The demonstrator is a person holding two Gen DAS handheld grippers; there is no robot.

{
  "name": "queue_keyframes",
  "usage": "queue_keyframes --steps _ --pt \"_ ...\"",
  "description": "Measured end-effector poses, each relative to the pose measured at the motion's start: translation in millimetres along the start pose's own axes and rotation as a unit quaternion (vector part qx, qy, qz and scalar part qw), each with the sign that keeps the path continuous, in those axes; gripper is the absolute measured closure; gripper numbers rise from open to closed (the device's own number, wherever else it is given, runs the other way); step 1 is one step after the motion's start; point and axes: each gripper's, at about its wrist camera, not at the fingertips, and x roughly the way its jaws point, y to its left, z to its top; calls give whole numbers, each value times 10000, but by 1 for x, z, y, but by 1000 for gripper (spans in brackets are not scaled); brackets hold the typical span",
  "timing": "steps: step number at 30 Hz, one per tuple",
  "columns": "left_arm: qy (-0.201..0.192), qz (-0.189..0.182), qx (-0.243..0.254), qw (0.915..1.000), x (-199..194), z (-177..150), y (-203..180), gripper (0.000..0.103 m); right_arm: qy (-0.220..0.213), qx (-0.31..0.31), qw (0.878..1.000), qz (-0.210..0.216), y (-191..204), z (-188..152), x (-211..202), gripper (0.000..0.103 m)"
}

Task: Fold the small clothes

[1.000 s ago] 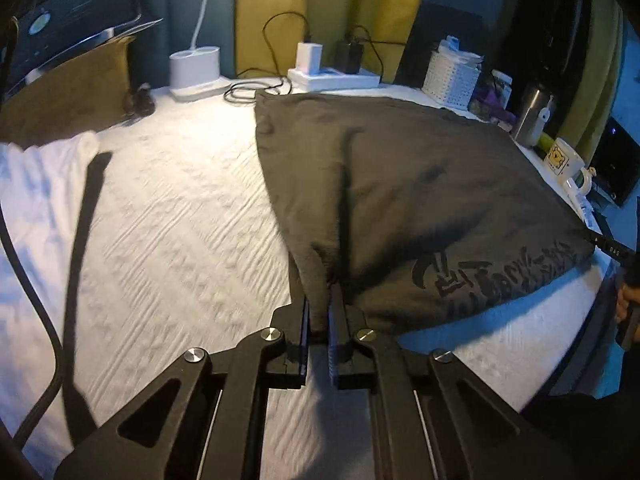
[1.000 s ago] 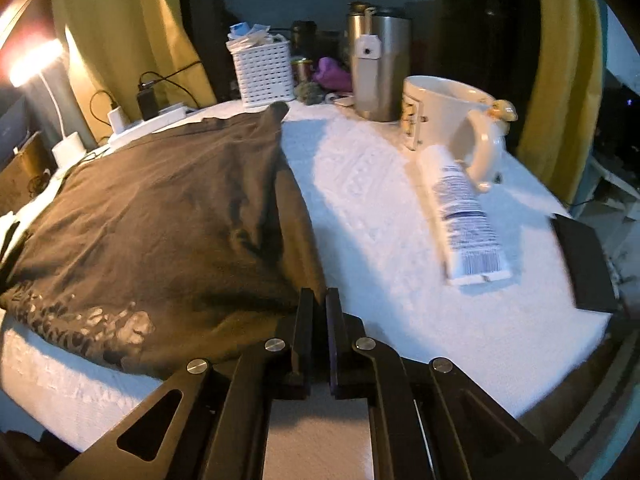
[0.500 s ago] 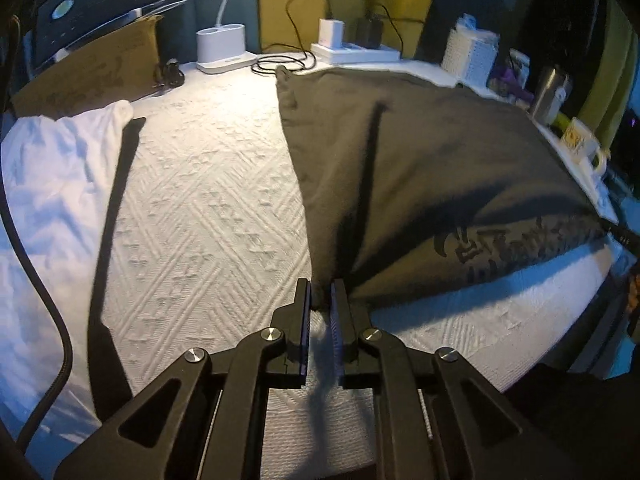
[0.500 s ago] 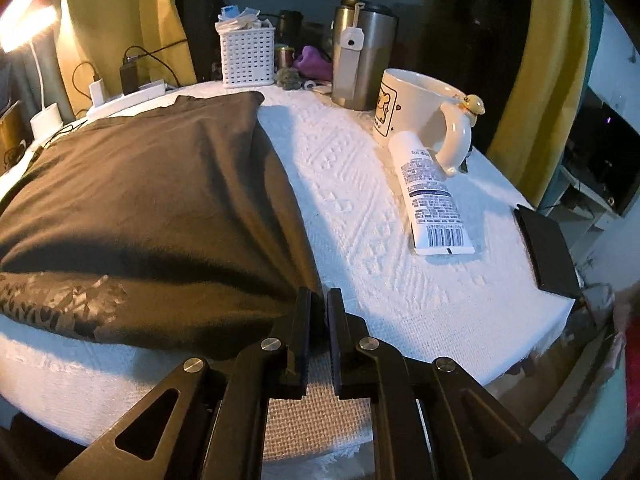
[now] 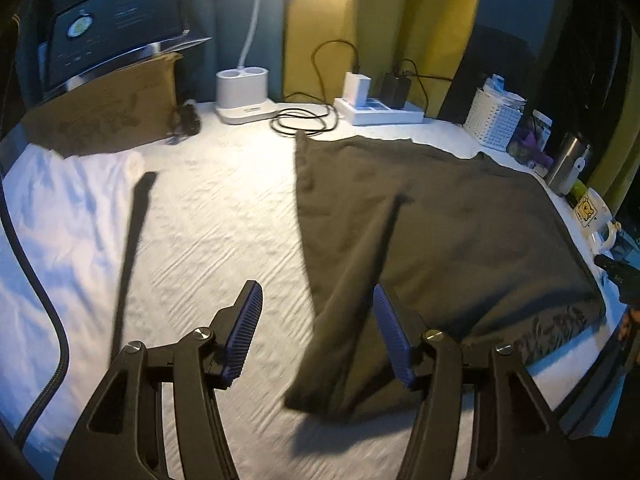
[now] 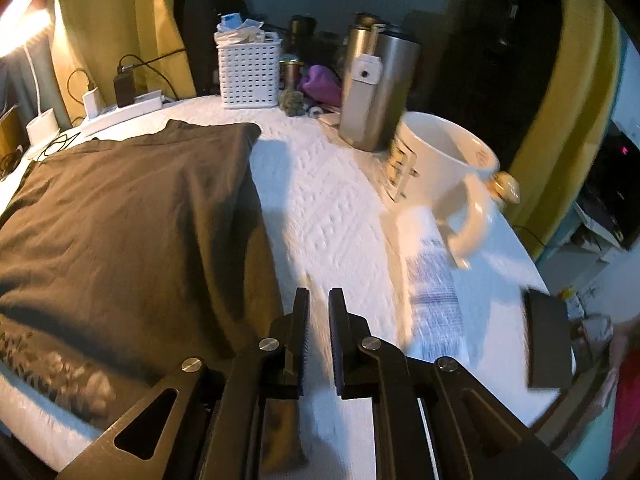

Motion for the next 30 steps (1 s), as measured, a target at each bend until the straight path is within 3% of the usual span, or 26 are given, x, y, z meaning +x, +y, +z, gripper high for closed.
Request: queue_keyframes --steps 1,2,4,11,15,23,30 --pt "15 -30 25 10000 3 3 -4 45 1 43 9999 120 -2 6 7 35" --pt "34 -58 63 10000 7 5 -9 45 -39 98 9997 209 -3 11 13 0" --pt "121 -92 142 9998 16 10 -19 45 -35 107 9990 440 -2 22 24 0" --pt "291 -119 195 9993 34 19 -30 45 -293 -85 9982 517 5 55 47 0" --pt "366 -57 125 9992 44 25 -26 45 -245 -267 9977 573 6 71 60 15" --pt "476 -98 105 9988 65 36 -27 45 53 -552 9968 579 11 93 98 35" --pt "522 -149 68 9985 76 42 -23 45 60 -733 9937 848 37 109 105 37"
